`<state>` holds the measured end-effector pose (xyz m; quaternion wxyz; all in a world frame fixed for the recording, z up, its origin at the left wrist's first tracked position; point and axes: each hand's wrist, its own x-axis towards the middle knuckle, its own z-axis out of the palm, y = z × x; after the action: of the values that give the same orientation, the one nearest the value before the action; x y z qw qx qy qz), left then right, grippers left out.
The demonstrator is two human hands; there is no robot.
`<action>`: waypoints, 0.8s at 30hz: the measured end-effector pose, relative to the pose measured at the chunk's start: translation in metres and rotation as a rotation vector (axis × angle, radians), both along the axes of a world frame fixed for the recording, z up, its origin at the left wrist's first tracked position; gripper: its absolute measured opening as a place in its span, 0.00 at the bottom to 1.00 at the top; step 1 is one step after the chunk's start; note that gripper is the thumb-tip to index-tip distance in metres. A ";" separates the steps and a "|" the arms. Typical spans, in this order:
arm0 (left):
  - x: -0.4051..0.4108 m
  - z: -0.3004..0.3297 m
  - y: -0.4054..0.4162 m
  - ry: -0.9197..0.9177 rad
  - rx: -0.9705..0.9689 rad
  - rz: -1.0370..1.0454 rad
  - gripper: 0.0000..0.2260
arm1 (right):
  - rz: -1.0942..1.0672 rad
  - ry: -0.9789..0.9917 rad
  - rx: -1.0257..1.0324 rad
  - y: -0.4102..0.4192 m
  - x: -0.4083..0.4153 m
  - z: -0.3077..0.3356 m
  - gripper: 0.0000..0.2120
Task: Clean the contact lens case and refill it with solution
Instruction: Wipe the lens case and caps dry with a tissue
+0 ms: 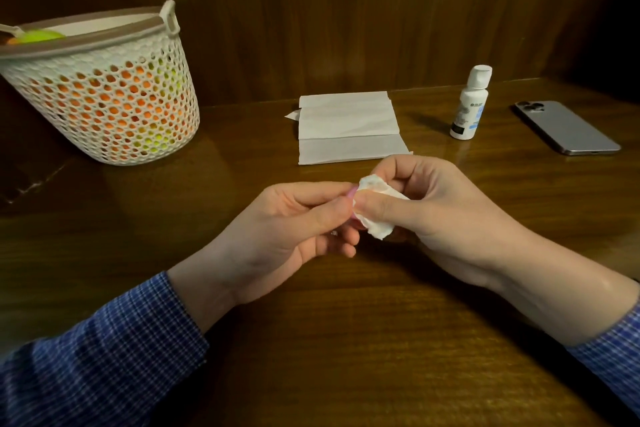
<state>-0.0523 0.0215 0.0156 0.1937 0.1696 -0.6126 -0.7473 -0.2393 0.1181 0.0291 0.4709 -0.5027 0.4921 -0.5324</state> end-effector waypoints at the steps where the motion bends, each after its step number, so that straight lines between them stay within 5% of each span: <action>1: 0.001 0.000 0.000 -0.005 -0.081 0.037 0.16 | 0.010 -0.031 0.037 0.000 0.000 -0.001 0.13; 6: 0.002 -0.002 0.000 0.024 -0.553 0.181 0.15 | 0.126 -0.288 0.184 -0.004 0.003 -0.004 0.15; 9: 0.001 -0.003 0.002 0.037 -0.679 0.221 0.15 | 0.142 -0.336 0.180 -0.005 0.002 -0.003 0.13; 14: -0.007 0.006 0.004 -0.077 -0.031 0.218 0.21 | 0.010 0.009 -0.042 -0.008 -0.004 -0.002 0.06; 24: -0.004 0.011 0.004 -0.277 0.171 -0.220 0.22 | 0.123 0.313 -0.230 -0.002 -0.009 0.005 0.10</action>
<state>-0.0559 0.0254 0.0265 0.0094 0.2186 -0.5824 -0.7829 -0.2483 0.1160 0.0344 0.3600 -0.6588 0.4636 -0.4706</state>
